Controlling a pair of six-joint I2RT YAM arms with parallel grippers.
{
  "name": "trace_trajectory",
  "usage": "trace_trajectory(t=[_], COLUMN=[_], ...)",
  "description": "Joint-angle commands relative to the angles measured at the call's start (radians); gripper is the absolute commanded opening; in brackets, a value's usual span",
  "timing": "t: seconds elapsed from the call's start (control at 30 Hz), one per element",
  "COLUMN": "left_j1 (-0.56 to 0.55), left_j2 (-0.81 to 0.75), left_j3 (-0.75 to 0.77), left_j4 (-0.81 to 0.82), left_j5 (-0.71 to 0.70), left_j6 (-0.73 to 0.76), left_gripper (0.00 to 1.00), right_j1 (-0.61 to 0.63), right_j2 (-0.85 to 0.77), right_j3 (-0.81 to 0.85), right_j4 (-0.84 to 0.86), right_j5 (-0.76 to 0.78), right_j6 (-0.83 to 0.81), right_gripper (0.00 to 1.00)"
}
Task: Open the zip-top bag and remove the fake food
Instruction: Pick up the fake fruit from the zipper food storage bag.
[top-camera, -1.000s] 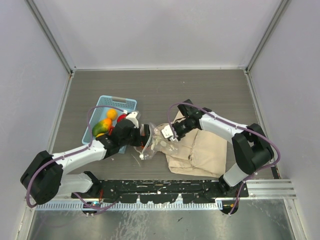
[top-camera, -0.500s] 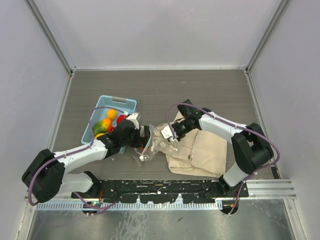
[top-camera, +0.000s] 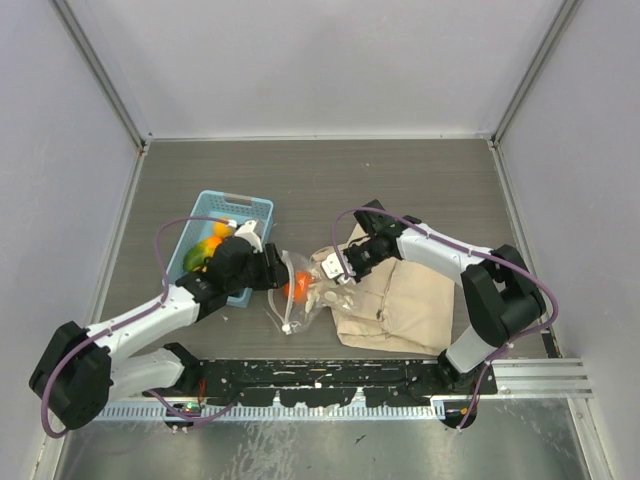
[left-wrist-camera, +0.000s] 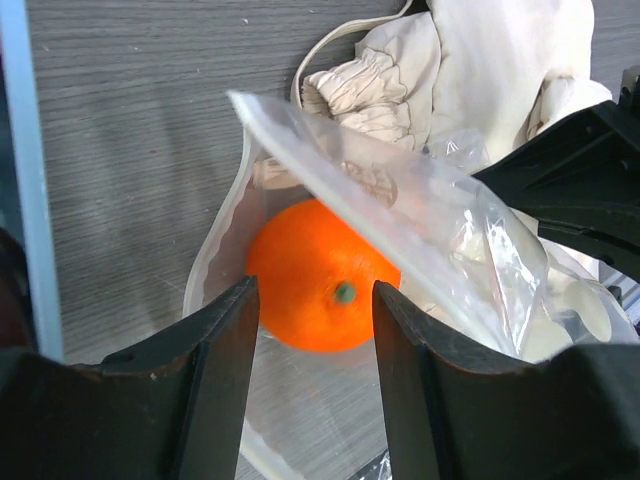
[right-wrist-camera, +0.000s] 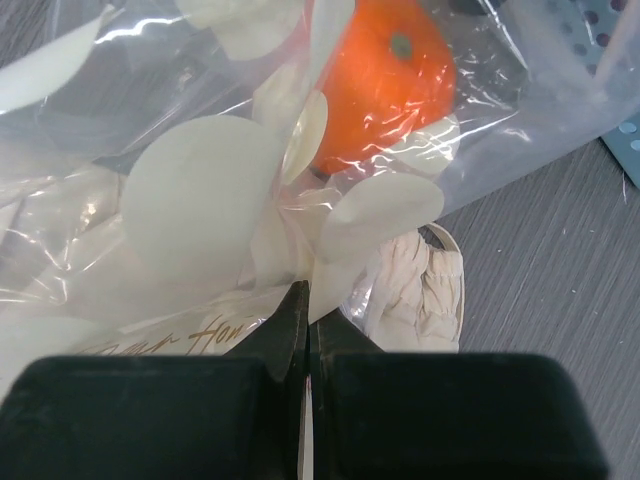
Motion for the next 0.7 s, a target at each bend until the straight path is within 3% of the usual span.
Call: trace_trajectory(t=[0.0,0.1,0.27,0.4,0.67], left_j1=[0.023,0.025,0.022,0.007,-0.091], left_j2=[-0.063,-0.058,0.017,0.06,0.194], left_j3=[-0.021,-0.023,0.002,0.017,0.088], left_j4=[0.017,0.034,0.081,0.08,0.037], left_j5=[0.032,0.063,0.165,0.146,0.02], left_j6=[-0.019,-0.009,-0.01,0.002,0.031], left_gripper=[0.54,0.66,0.69,0.72,0.99], right_j1=[-0.013,-0.015,-0.015,-0.015,-0.015], right_j2=[-0.005,-0.006,0.0,0.005,0.019], right_j3=[0.028,0.028,0.028,0.032,0.036], right_j4=[-0.006,-0.01,-0.017,-0.022,-0.032], right_j5=[-0.001,-0.015,-0.043,-0.04,-0.059], right_j6=[-0.012,-0.013,-0.016,-0.017,-0.017], right_gripper=[0.01,0.01,0.01,0.01,0.01])
